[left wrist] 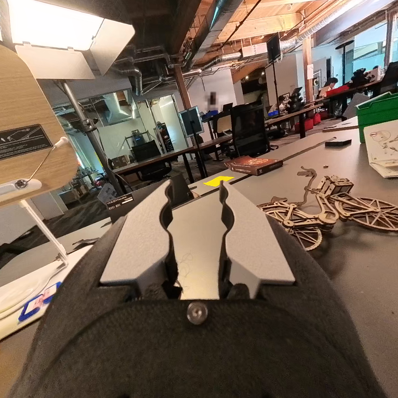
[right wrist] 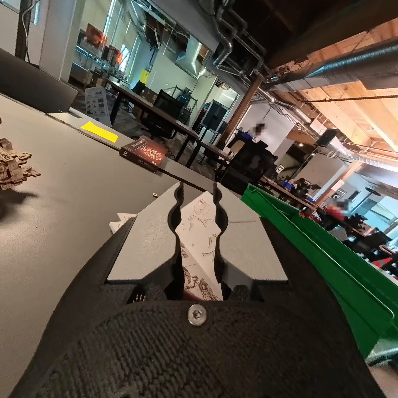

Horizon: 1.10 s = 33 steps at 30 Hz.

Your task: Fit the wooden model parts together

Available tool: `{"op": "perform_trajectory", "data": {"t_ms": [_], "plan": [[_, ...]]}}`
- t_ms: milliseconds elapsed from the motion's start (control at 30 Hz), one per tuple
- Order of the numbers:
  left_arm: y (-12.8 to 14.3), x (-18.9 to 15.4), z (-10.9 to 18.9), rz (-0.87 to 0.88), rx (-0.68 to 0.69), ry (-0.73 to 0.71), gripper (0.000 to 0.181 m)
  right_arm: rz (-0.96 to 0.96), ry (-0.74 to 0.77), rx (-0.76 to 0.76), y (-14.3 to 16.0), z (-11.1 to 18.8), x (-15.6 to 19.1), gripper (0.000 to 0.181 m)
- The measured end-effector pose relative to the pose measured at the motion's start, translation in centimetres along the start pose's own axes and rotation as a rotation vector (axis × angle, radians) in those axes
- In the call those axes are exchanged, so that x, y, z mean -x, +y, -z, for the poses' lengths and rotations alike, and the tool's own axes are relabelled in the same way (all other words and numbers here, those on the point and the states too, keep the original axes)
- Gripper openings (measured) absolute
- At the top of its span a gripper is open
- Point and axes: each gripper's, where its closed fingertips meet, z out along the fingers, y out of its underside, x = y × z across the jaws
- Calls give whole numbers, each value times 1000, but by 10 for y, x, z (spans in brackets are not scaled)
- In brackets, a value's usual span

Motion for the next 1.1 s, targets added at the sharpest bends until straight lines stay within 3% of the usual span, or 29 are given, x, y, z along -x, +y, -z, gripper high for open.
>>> {"op": "perform_trajectory", "data": {"t_ms": [500,800,967,1100], "plan": [[-1,-20,-1,-79,-9,85,30,30,-66,-26,-4,1,13,14],[-5,-49,-5,-127,-41,219,28,-2,-133,-95,-18,6,26,21],[-28,-95,12,-158,-181,451,35,8,-396,-234,-48,20,78,21],[-45,-162,67,-169,-338,912,53,82,-614,-322,-62,40,120,24]]}}
